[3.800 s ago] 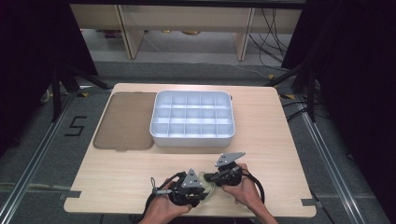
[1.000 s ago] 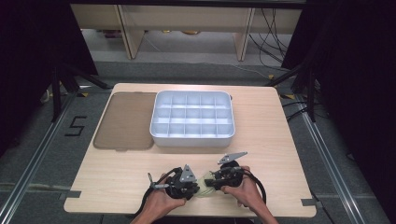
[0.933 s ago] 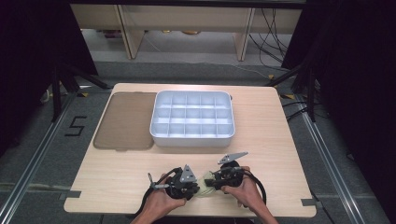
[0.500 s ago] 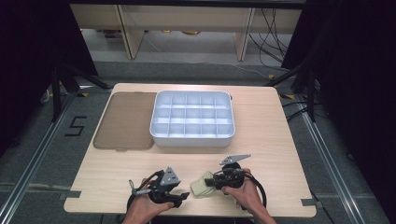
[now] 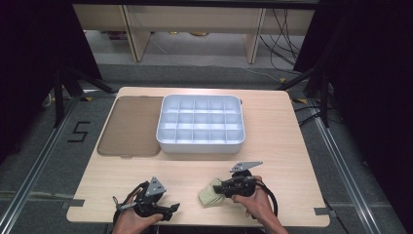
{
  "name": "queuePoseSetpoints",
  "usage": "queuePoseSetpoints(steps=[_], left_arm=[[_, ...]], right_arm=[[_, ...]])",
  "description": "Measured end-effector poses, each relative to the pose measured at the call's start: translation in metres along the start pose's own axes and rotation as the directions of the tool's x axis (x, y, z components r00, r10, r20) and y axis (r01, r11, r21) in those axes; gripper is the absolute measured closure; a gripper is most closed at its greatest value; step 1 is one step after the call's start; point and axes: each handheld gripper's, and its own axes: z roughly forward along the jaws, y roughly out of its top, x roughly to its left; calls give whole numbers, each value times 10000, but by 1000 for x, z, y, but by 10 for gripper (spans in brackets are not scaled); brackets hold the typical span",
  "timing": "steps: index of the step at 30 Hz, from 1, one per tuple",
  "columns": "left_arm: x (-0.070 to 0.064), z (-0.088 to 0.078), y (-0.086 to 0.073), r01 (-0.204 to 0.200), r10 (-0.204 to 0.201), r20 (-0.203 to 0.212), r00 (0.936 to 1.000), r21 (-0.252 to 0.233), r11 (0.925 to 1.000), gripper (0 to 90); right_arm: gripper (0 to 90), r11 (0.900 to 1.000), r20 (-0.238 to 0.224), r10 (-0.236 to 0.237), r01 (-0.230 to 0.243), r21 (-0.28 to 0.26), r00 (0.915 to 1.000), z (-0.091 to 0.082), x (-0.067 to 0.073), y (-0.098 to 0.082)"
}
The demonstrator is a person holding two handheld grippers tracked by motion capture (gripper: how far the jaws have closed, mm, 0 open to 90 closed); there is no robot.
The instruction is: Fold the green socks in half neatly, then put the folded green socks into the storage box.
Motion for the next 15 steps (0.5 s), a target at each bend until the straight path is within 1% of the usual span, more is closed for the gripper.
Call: queuePoseSetpoints(steps=[1,2,3,4,5,7,8,9,11,12,13,14,15], left_arm=[[0,0,-1,72,-72,25,10000,44,10000,252],[2,1,-2,70,-69,-127,9999,76,9999,248],[3,0,-3,47,-45,-164,9999,143,9999,245],[4,1,-3,-12,15,-218,9998,120,9999,243],[4,1,-4,153,-152,-176,9997,81,9998,243],[6,2,-3,47,-46,-247,9997,48,10000,237],[6,1,-3,135,-133,-185,9997,101,9999,238],[7,0,-3,-53,57,-307,9995,114,9999,237],[8,0,-3,-151,155,-324,9994,100,9998,236],[8,0,-3,-171,175,-337,9993,118,9998,234],[8,0,-4,-124,128,-346,9993,128,9998,233],[9,0,-4,-5,9,-336,9994,130,9999,232],[10,0,-4,-93,98,-377,9992,118,9999,232]], right_arm=[[732,10000,-244,-23,23,12,9997,0,0,0],[732,10000,-145,-50,51,28,9999,-1,0,1],[733,9998,23,-194,194,-35,9998,-3,-1,1],[733,9995,-48,-291,291,-90,9996,-5,-1,2],[734,9993,-39,-306,306,-192,9995,-6,-1,3],[735,9988,0,-401,401,-289,9992,-11,-2,5],[735,9987,38,-404,405,-316,9992,-13,-2,6],[735,9982,96,-473,476,-361,9988,-15,-2,7],[735,9976,146,-477,484,-490,9988,-19,-3,8],[735,9973,507,-508,534,-500,9974,-23,-2,9],[735,9967,317,-619,635,-507,9976,-23,-3,10],[735,9961,426,-688,709,-519,9967,-25,-3,10],[735,9977,439,-408,430,-516,9982,-28,0,11]])
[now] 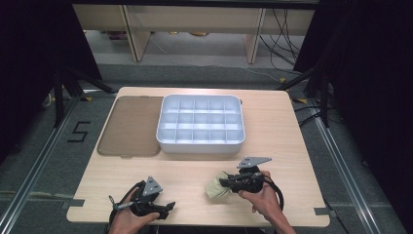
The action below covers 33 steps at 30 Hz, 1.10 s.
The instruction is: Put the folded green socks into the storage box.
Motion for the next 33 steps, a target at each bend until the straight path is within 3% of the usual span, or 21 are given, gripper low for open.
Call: queuePoseSetpoints(steps=[2,6,10,11,12,15,17,18,19,20,22,23,24,27,28,29,33], left_arm=[[-1,1,-1,119,-119,-103,9999,-13,9999,232],[0,0,0,-13,13,-63,10000,5,10000,230],[0,1,-2,25,-25,-46,10000,16,10000,228],[0,0,-2,102,-101,-70,9999,138,9999,228],[0,1,-2,273,-273,-39,9996,92,9996,227],[0,1,-2,250,-249,-144,9996,127,9996,228],[1,1,-1,155,-154,-102,9998,89,9998,228],[0,1,-2,224,-223,-108,9997,74,9997,228],[-1,2,-2,325,-325,-103,9994,43,9995,228],[-1,2,-2,299,-298,-152,9994,47,9995,228],[-1,2,-2,260,-259,-139,9996,57,9996,228],[0,3,-2,256,-255,-109,9996,46,9997,228],[0,3,-2,193,-193,-87,9998,36,9998,228],[-1,2,-2,109,-108,-14,9999,114,9999,228],[-1,3,-2,111,-111,-27,9999,55,9999,228],[-1,2,-2,124,-124,1,9999,111,9999,228],[0,4,-3,308,-307,-36,9995,68,9995,229]], right_arm=[[735,9992,272,-386,389,-108,9989,-5,-2,2],[735,9981,325,-515,526,-323,9981,-13,-5,5],[735,9980,532,-316,345,-537,9981,-20,-9,7],[735,9972,520,-553,578,-475,9971,-21,-13,8],[735,9985,678,-321,350,-413,9972,-23,-12,8],[735,9978,843,-473,510,-414,9953,-26,-17,12],[735,9989,730,-295,321,-352,9969,-28,-17,16],[735,9981,804,-456,487,-369,9957,-29,-20,19],[735,9992,924,-251,279,-285,9954,-33,-18,22],[735,9977,1050,-549,587,-340,9930,-35,-20,25],[735,9988,1033,-384,414,-276,9939,-39,-18,31],[735,9978,1158,-589,620,-234,9915,-41,-20,34],[735,9987,1083,-421,448,-232,9932,-41,-20,37],[735,9974,1126,-649,678,-226,9915,-42,-23,42],[735,9991,1291,-398,414,-93,9908,-43,-20,43],[735,9977,1300,-665,675,-31,9893,-43,-23,44],[735,9978,1324,-670,663,100,9889,-43,-24,47]])
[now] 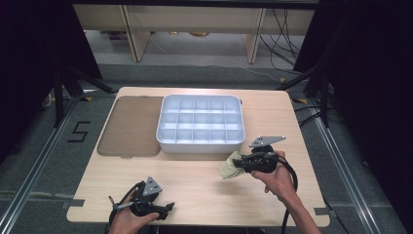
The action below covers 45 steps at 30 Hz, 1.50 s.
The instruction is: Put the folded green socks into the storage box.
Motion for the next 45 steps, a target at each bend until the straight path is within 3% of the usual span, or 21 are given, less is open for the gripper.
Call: queuePoseSetpoints(steps=[3,4,6,7,8,9,11,12,14,18,19,20,21,23,26,30,36,39,41,42,45], left_arm=[[1,-1,1,-229,229,-10,9997,51,9997,229],[1,-1,1,-214,215,-8,9998,113,9997,229],[0,0,0,-11,11,-19,10000,82,10000,229],[0,0,0,-21,22,-21,10000,87,10000,229],[0,0,0,-37,37,-35,10000,32,10000,229],[0,0,0,-31,31,-3,10000,96,9999,229],[1,0,0,-37,37,-8,10000,106,9999,229],[1,0,0,-126,126,-37,9999,51,9999,229],[2,0,0,-258,258,1,9997,103,9996,229],[2,0,0,-217,217,-31,9998,97,9997,228],[1,0,0,-129,129,29,9999,84,9999,228],[1,0,0,-140,140,19,9999,86,9999,228],[1,1,0,-126,126,-70,9999,64,9999,228],[1,1,0,-108,109,-65,9999,36,9999,228],[0,1,0,-152,154,-137,9998,82,9998,227],[1,0,1,-278,280,-131,9995,100,9996,227],[4,-2,0,-198,199,-168,9997,36,9998,226],[4,-4,1,-292,292,-147,9995,-30,9996,226],[3,-4,1,-175,174,-122,9998,-47,9998,226],[3,-5,2,-419,420,-148,9990,44,9991,226],[2,-4,1,-437,437,-97,9990,14,9990,226]], right_arm=[[735,10000,36,25,-26,74,10000,-1,-1,4],[735,9998,-141,167,-166,96,9998,-1,0,7],[735,9999,16,19,-20,134,10000,-3,-1,10],[735,9998,-125,-96,98,152,9999,-3,-3,12],[735,10000,84,-54,54,-53,10000,-4,-2,14],[735,9998,76,-91,90,195,9999,-6,-2,17],[735,9999,160,-27,25,100,9999,-9,-1,21],[735,9998,200,-205,206,-75,9996,-9,-3,23],[735,9996,235,-227,223,179,9995,-13,-4,28],[735,9998,203,69,-72,171,9998,-18,-5,38],[735,9999,310,-71,69,92,9995,-18,-8,41],[735,9996,246,194,-199,211,9995,-20,-6,43],[735,9999,240,-118,118,26,9996,-20,-10,45],[735,9999,278,27,-31,132,9996,-22,-10,50],[735,9999,414,-160,157,59,9990,-25,-13,57],[735,9998,634,84,-96,174,9980,-29,-17,69],[735,9994,1247,-337,325,119,9916,-26,-33,82],[735,9999,1339,-123,113,81,9909,-20,-39,89],[735,9987,1570,-454,412,303,9866,-17,-45,94],[735,9989,1637,-270,205,414,9861,-16,-45,95],[735,9980,1820,135,-246,588,9832,-9,-48,99]])
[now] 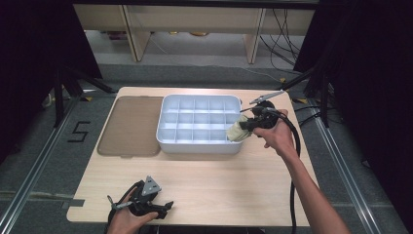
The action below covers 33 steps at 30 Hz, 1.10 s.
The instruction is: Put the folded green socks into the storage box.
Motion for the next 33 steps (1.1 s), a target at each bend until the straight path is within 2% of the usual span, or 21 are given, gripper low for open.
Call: queuePoseSetpoints(steps=[1,2,3,6,7,9,10,11,13,14,15,16,18,19,22,25,27,28,33], left_arm=[[-1,1,0,187,-187,30,9998,-21,9998,226],[-2,1,0,153,-153,58,9999,-5,9999,226],[-2,0,0,57,-57,51,10000,5,10000,227],[-1,0,0,-13,13,45,10000,-5,10000,227],[-2,0,0,73,-73,10,10000,-4,10000,227],[-1,0,0,94,-94,-12,10000,-41,9999,226],[-1,0,0,77,-78,-12,10000,-29,10000,226],[-1,-1,0,69,-69,-3,10000,-22,10000,226],[-1,0,0,50,-50,15,10000,-1,10000,226],[-1,-1,0,43,-43,19,10000,12,10000,227],[-1,0,0,-2,2,53,10000,9,10000,226],[-1,0,0,-2,2,53,10000,9,10000,226],[-3,1,0,113,-113,58,9999,-36,9999,226],[-2,0,0,-46,45,64,10000,11,10000,227],[-3,0,0,59,-59,68,10000,6,10000,226],[-3,0,0,86,-86,98,9999,-20,10000,226],[-3,0,1,-63,63,128,9999,2,10000,226],[-5,1,0,122,-122,174,9998,5,9999,227],[-4,1,0,103,-103,137,9999,-8,9999,226]], right_arm=[[735,9999,110,-164,164,-12,9998,4,-3,1],[735,9999,181,60,-61,79,9998,6,-2,3],[735,9998,242,-46,41,210,9997,8,-4,4],[735,9998,457,40,-48,170,9989,17,-8,6],[735,9992,479,40,-59,401,9988,18,-9,7],[735,9991,606,-90,65,424,9981,23,-12,9],[735,9979,546,67,-102,632,9985,24,-12,10],[735,9980,572,-157,122,617,9982,26,-13,10],[735,9964,730,-97,36,842,9973,31,-11,12],[735,9958,781,-264,194,890,9966,32,-12,12],[735,9966,925,-138,62,822,9956,35,-11,12],[735,9949,964,-458,368,934,9943,35,-13,13],[735,9937,1106,-453,334,1068,9928,38,-12,14],[734,9935,1111,-353,229,1112,9932,39,-11,14],[735,9914,1178,-639,495,1215,9910,43,-11,15],[734,9888,1254,-645,465,1417,9900,47,-8,16],[735,9864,1265,-763,563,1546,9890,51,-8,16],[734,9868,1252,-809,618,1497,9888,54,-8,15],[734,9824,1340,-821,576,1775,9876,61,-7,14]])
